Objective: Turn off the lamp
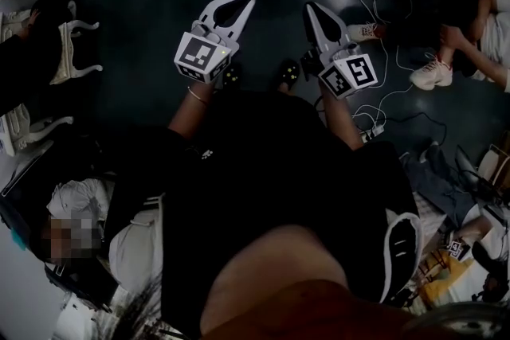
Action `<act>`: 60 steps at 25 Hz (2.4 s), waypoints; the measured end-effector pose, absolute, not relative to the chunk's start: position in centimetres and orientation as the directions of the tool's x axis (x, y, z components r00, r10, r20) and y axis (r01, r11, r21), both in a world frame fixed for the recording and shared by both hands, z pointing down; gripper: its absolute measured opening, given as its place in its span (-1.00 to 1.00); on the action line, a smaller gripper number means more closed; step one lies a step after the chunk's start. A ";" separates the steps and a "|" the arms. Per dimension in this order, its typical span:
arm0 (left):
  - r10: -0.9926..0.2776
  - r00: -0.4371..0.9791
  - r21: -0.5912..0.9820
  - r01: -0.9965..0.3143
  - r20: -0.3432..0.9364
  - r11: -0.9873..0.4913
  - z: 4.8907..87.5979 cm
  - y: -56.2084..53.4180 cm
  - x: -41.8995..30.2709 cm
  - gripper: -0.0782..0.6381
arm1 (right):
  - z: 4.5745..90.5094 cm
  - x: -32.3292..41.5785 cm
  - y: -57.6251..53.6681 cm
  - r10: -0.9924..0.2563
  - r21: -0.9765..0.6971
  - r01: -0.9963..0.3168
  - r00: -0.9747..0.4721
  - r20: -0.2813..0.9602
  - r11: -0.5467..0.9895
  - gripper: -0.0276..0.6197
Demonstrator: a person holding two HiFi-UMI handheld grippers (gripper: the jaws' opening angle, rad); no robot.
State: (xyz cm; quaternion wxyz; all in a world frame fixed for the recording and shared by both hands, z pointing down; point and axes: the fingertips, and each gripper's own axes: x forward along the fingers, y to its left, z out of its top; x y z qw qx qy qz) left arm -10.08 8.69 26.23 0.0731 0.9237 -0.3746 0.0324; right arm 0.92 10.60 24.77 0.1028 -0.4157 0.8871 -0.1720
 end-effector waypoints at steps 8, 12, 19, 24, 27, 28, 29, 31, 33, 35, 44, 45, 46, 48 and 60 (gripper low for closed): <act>-0.710 0.695 0.098 -0.719 0.112 -0.688 26.2 6.8 -4.3 -0.76 | 25.2 6.7 8.8 -0.758 -0.398 -0.685 -0.651 -0.040 0.610 -0.91; -0.715 0.689 0.079 -0.724 0.116 -0.685 26.3 6.8 -1.6 -0.76 | 25.3 9.0 8.5 -0.741 -0.397 -0.670 -0.671 -0.037 0.627 -0.91; -0.736 0.666 0.056 -0.745 0.122 -0.665 26.0 7.6 0.5 -0.76 | 25.8 11.7 8.8 -0.727 -0.403 -0.654 -0.685 -0.042 0.640 -0.91; -0.753 0.642 0.087 -0.766 0.145 -0.637 26.9 7.7 0.3 -0.76 | 26.9 12.8 8.2 -0.730 -0.431 -0.653 -0.683 -0.020 0.623 -0.91; -0.752 0.640 0.098 -0.768 0.159 -0.633 27.0 6.7 0.9 -0.76 | 26.6 13.8 7.2 -0.744 -0.421 -0.666 -0.668 -0.030 0.615 -0.91; -0.750 0.641 0.101 -0.767 0.160 -0.634 27.1 6.3 1.1 -0.76 | 26.7 14.2 6.8 -0.750 -0.424 -0.670 -0.661 -0.032 0.609 -0.91; -0.749 0.643 0.106 -0.766 0.160 -0.635 27.3 5.7 1.4 -0.76 | 26.8 14.4 6.5 -0.754 -0.427 -0.674 -0.656 -0.031 0.603 -0.91; -0.744 0.649 0.112 -0.761 0.159 -0.639 27.6 4.5 1.9 -0.76 | 27.0 14.9 5.8 -0.761 -0.425 -0.682 -0.649 -0.024 0.595 -0.91; -0.734 0.660 0.105 -0.751 0.159 -0.652 27.8 3.1 2.5 -0.76 | 27.2 15.4 5.0 -0.770 -0.422 -0.693 -0.638 -0.016 0.584 -0.91; -0.723 0.675 0.092 -0.737 0.148 -0.670 27.8 1.6 3.2 -0.76 | 27.5 15.9 4.1 -0.777 -0.422 -0.702 -0.629 -0.009 0.573 -0.91; -0.712 0.689 0.090 -0.724 0.136 -0.684 27.5 -3.6 2.7 -0.76 | 28.1 14.8 -0.4 -0.786 -0.416 -0.718 -0.619 0.014 0.558 -0.91; -0.713 0.688 0.092 -0.725 0.132 -0.683 27.6 -4.2 2.5 -0.76 | 28.2 14.6 -1.0 -0.785 -0.416 -0.718 -0.619 0.016 0.558 -0.91; -0.716 0.687 0.093 -0.727 0.128 -0.681 27.6 -4.7 2.2 -0.76 | 28.3 14.4 -1.6 -0.785 -0.416 -0.718 -0.619 0.016 0.557 -0.91; -0.720 0.683 0.095 -0.730 0.123 -0.677 27.8 -5.9 1.9 -0.76 | 28.4 14.1 -2.8 -0.785 -0.419 -0.717 -0.619 0.017 0.557 -0.91; -0.716 0.683 0.140 -0.730 0.141 -0.669 31.8 -11.8 0.4 -0.76 | 30.6 11.9 -8.3 -0.776 -0.406 -0.726 -0.628 0.064 0.555 -0.91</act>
